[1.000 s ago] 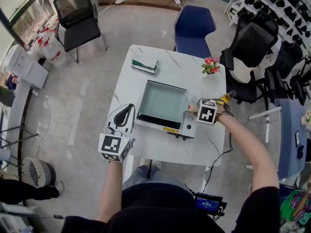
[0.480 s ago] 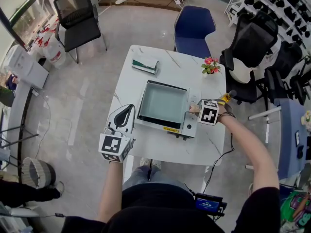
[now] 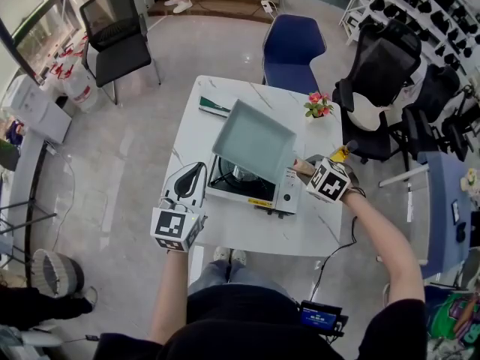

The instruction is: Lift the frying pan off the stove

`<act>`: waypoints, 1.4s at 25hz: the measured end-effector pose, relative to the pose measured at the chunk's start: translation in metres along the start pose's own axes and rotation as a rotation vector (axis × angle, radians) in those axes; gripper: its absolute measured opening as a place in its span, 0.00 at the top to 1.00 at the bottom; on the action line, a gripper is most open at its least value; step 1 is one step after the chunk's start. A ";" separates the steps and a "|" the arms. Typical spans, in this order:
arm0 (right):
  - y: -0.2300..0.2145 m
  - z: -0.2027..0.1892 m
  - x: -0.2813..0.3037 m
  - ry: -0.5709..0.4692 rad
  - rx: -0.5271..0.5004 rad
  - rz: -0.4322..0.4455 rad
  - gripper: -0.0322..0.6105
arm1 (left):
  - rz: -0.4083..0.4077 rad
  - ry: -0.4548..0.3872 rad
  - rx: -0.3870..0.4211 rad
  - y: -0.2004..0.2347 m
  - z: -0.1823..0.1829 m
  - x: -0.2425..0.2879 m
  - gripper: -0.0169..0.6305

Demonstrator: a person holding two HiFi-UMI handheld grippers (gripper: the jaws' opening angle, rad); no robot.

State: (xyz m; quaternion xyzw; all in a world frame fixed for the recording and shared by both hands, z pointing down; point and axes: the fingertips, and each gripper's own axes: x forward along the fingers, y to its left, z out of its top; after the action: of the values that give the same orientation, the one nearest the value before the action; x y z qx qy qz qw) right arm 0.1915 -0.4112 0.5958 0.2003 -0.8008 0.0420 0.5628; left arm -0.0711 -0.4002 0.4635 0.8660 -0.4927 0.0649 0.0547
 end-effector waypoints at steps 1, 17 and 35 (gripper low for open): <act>-0.003 0.004 -0.005 -0.023 0.016 -0.031 0.90 | -0.001 -0.003 -0.002 0.000 0.001 0.000 0.95; -0.022 0.046 -0.063 -0.390 0.487 -0.390 0.90 | -0.036 -0.020 0.008 -0.014 0.013 0.008 0.95; 0.000 0.033 -0.132 -0.733 0.811 -0.739 0.90 | -0.042 -0.058 0.042 -0.014 0.029 0.019 0.95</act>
State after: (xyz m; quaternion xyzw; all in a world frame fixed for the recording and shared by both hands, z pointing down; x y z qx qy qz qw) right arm 0.2002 -0.3846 0.4623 0.6595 -0.7398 0.0736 0.1109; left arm -0.0476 -0.4137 0.4376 0.8787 -0.4742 0.0489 0.0236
